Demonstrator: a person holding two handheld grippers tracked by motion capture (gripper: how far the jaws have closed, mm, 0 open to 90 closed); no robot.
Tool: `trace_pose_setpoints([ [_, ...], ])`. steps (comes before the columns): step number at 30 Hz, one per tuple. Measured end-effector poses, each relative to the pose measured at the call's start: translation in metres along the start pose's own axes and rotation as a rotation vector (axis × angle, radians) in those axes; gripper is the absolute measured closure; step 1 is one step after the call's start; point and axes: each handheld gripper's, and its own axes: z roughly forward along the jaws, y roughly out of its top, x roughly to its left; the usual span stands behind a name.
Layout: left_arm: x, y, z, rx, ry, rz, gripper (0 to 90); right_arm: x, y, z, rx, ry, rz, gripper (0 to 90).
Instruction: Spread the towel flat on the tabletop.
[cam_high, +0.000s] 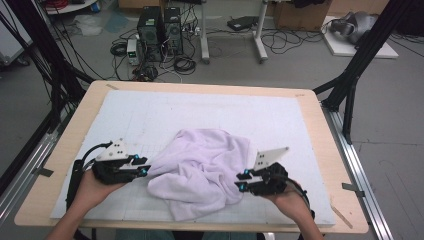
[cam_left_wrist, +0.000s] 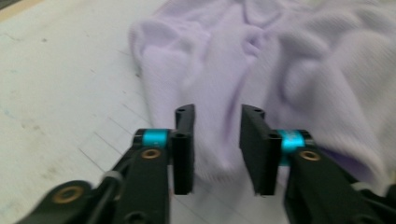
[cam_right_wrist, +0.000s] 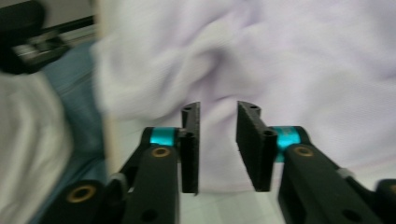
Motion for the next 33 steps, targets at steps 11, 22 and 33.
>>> trace_pose_setpoints([
  [11, 0.036, 0.0, 0.086, 0.202, 0.018, -0.099, 58.6, -0.086, 0.007, 0.043, 0.1, -0.175, 0.116, 49.0],
  [22, 0.047, 0.011, 0.057, 0.065, 0.148, -0.126, 85.5, -0.094, 0.008, 0.049, 0.065, -0.118, 0.119, 87.1],
  [33, 0.028, 0.008, 0.023, 0.102, 0.101, -0.076, 84.9, -0.049, 0.009, 0.019, 0.064, -0.072, 0.043, 87.1],
])
